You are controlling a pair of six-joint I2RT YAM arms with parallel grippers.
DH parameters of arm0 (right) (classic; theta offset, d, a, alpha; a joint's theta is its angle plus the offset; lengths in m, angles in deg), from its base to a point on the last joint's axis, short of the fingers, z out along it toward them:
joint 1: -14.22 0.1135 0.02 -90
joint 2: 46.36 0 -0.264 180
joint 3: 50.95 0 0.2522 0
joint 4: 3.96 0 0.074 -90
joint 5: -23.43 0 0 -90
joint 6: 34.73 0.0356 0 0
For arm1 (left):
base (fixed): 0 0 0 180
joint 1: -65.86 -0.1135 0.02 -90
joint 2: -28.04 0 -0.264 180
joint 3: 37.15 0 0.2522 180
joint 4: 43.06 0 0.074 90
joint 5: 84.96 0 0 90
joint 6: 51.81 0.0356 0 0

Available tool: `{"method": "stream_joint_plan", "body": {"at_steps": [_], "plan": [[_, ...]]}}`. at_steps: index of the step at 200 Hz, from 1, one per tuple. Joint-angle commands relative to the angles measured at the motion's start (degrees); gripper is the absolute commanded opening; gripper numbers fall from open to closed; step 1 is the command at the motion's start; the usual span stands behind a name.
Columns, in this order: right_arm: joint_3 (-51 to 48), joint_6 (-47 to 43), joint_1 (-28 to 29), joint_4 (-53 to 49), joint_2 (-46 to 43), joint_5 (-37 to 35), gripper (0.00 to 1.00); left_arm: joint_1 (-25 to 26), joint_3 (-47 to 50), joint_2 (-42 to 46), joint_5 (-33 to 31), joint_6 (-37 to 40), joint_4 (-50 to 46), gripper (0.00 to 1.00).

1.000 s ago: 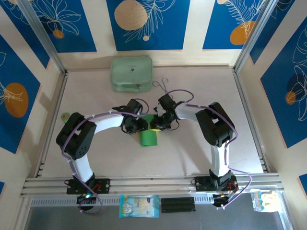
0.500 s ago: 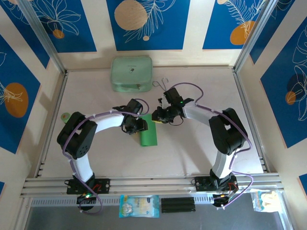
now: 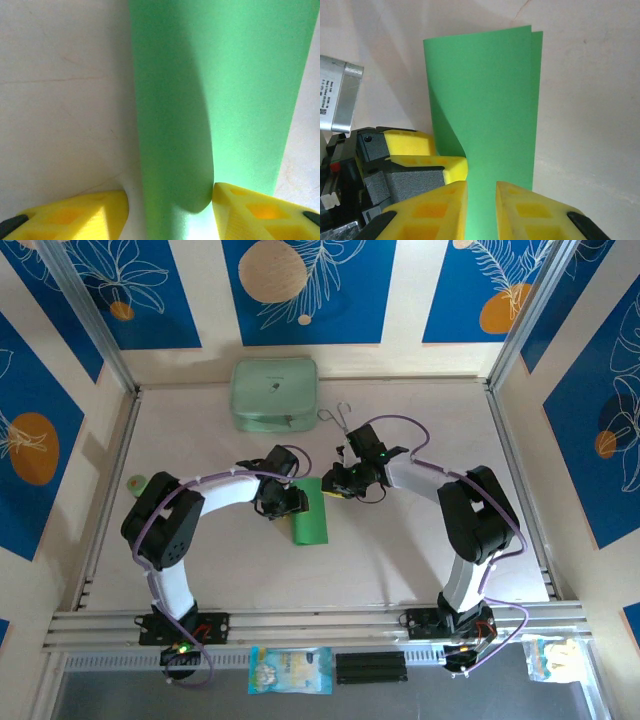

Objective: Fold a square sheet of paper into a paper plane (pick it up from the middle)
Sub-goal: Hold the square sheet of paper at the center of the table.

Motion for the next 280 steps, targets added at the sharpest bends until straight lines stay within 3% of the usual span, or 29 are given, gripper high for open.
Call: {"method": "stream_joint_plan", "body": {"at_steps": [1, 111, 280], "plan": [[-0.8, 0.5, 0.3, -0.1, 1.2, 0.3, 0.22, 1.1, 2.2, -6.6, 1.2, 1.1, 1.5, 0.55], [-0.6, 0.5, 0.4, 0.0, 2.6, 1.1, 0.21, 1.9, 0.4, -9.5, 0.8, 5.6, -0.8, 0.57], [1.7, -0.3, 2.2, 0.3, 8.4, 6.2, 0.11, 2.0, 0.7, -10.6, -0.8, 2.8, -1.0, 0.56]]}}
